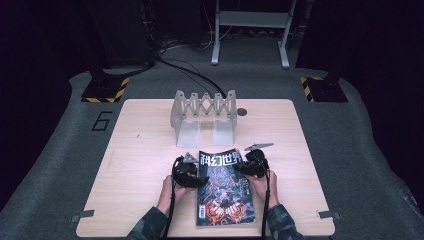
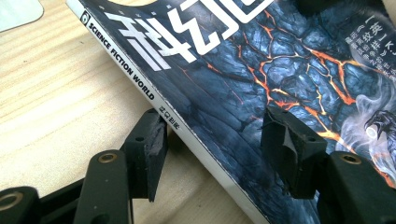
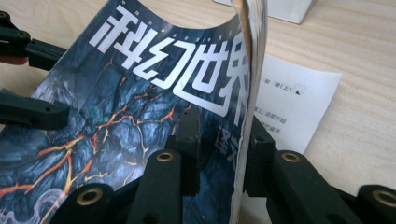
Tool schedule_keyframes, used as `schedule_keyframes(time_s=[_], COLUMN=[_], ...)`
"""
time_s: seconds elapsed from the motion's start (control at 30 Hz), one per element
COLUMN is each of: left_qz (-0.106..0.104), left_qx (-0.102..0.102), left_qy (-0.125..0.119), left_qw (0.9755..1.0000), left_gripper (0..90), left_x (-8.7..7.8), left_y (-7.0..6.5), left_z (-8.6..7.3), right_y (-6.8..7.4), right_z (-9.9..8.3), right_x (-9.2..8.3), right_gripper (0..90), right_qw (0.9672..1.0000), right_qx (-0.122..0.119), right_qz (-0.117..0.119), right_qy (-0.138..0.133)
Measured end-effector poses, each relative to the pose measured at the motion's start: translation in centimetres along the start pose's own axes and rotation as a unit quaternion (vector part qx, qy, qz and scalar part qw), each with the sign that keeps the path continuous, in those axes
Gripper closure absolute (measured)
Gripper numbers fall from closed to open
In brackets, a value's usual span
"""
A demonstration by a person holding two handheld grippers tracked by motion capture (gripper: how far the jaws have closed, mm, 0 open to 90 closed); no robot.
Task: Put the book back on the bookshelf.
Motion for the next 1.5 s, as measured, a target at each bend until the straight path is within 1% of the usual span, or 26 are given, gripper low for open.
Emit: schedule_keyframes(time_s=[0.1,0.13,0.17,0.2,0.33,0.37,0.4,0.43,0.53,0.63,0.67,0.7,0.73,0.77,0.87,0.93,0.97,1.0,1.07,1.1,1.17,1.23,1.27,1.3,1.4,1.5], left_qz=[0.000,0.000,0.001,0.000,-0.001,-0.001,-0.001,-0.003,-0.010,-0.020,-0.020,-0.024,-0.023,-0.027,-0.029,-0.032,-0.034,-0.034,-0.038,-0.040,-0.042,-0.041,-0.040,-0.042,-0.044,-0.044], left_qx=[0.000,0.000,0.001,0.000,-0.002,0.004,0.004,0.003,-0.004,-0.001,0.002,0.001,0.000,0.004,0.000,0.006,0.003,0.006,0.002,0.006,0.003,0.010,0.007,0.011,0.009,0.019], left_qy=[0.000,0.001,0.001,0.000,0.005,0.009,0.010,0.011,0.011,0.016,0.016,0.017,0.018,0.020,0.021,0.020,0.022,0.023,0.022,0.026,0.026,0.027,0.028,0.028,0.029,0.030], left_qw=[1.0000,1.0000,1.0000,1.0000,1.0000,1.0000,0.9999,0.9999,0.9999,0.9997,0.9997,0.9996,0.9996,0.9994,0.9994,0.9993,0.9992,0.9991,0.9990,0.9989,0.9988,0.9987,0.9988,0.9987,0.9986,0.9984], left_gripper=[42.1,42.1,42.1,42.1,42.1,42.2,42.2,42.1,42.0,41.1,40.5,39.5,39.5,39.0,38.0,37.6,37.5,37.2,37.1,37.1,37.2,37.3,37.5,37.5,38.6,39.3], left_x=[0.0,0.0,0.0,0.0,0.0,0.0,0.0,0.0,0.0,0.0,0.1,0.2,0.3,0.3,0.6,0.8,0.9,1.1,1.3,1.3,1.5,1.7,1.8,1.9,2.3,2.6], left_y=[0.0,0.0,0.0,0.0,-0.1,0.0,0.0,0.0,0.1,0.2,0.2,0.2,0.2,0.3,0.1,0.2,0.0,0.1,0.0,0.1,-0.1,-0.1,-0.2,-0.2,-0.5,-0.6], left_z=[0.0,0.0,0.0,0.0,0.1,0.2,0.2,0.2,0.3,0.4,0.5,0.5,0.6,0.6,0.8,1.0,1.1,1.1,1.2,1.3,1.4,1.6,1.6,1.7,1.9,2.1], right_y=[-0.4,-0.3,-0.6,-0.6,-0.8,-0.8,-0.8,-0.9,-1.0,-1.0,-1.0,-0.9,-0.9,-0.9,-0.8,-0.8,-0.7,-0.7,-0.7,-0.7,-0.6,-0.7,-0.6,-0.6,-0.6,-0.6], right_z=[-0.2,-0.4,-0.5,-0.7,-0.9,-1.0,-1.0,-0.9,-1.0,-1.0,-1.0,-1.0,-1.0,-1.0,-1.1,-1.1,-1.1,-1.1,-1.1,-1.1,-1.1,-1.0,-1.0,-1.0,-1.0,-1.0], right_x=[-0.2,-0.4,-0.5,-0.6,-0.8,-0.8,-0.8,-0.8,-0.8,-0.8,-0.7,-0.6,-0.6,-0.6,-0.7,-0.6,-0.6,-0.6,-0.6,-0.6,-0.6,-0.6,-0.6,-0.6,-0.5,-0.5], right_gripper=[70.6,70.4,70.4,70.4,70.5,70.6,70.6,70.6,71.6,72.4,74.1,74.8,74.8,74.7,74.8,74.9,74.9,74.9,75.0,75.0,75.0,75.1,75.2,75.2,75.3,75.3], right_qw=[1.0000,1.0000,1.0000,0.9999,0.9999,0.9998,0.9997,0.9998,0.9997,0.9997,0.9997,0.9997,0.9997,0.9997,0.9997,0.9997,0.9996,0.9997,0.9998,0.9998,0.9998,0.9999,0.9999,0.9999,0.9999,0.9999], right_qx=[-0.007,0.005,0.000,0.009,0.008,0.013,0.016,0.012,0.015,0.017,0.018,0.018,0.018,0.019,0.021,0.019,0.024,0.022,0.021,0.021,0.021,0.014,0.014,0.014,0.010,0.010], right_qz=[-0.001,-0.001,0.001,0.002,0.010,0.010,0.011,0.014,0.018,0.018,0.019,0.018,0.018,0.016,0.014,0.013,0.011,0.010,0.007,0.007,0.006,0.005,0.004,0.004,0.002,0.002], right_qy=[-0.002,0.004,0.003,0.008,0.009,0.011,0.012,0.009,0.005,0.004,0.004,-0.003,-0.003,-0.003,-0.003,-0.005,-0.003,-0.001,-0.001,-0.001,0.001,0.000,-0.001,-0.001,0.000,0.001])
Point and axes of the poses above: each handheld gripper's, and its own axes: x roughly forward along the jaws, z roughly out of its top, y roughly to its left, the point moved 7 cm from there along x, roughly forward along the jaws, and after that the axes turned 9 degrees about -y, right-handed, at the moved point
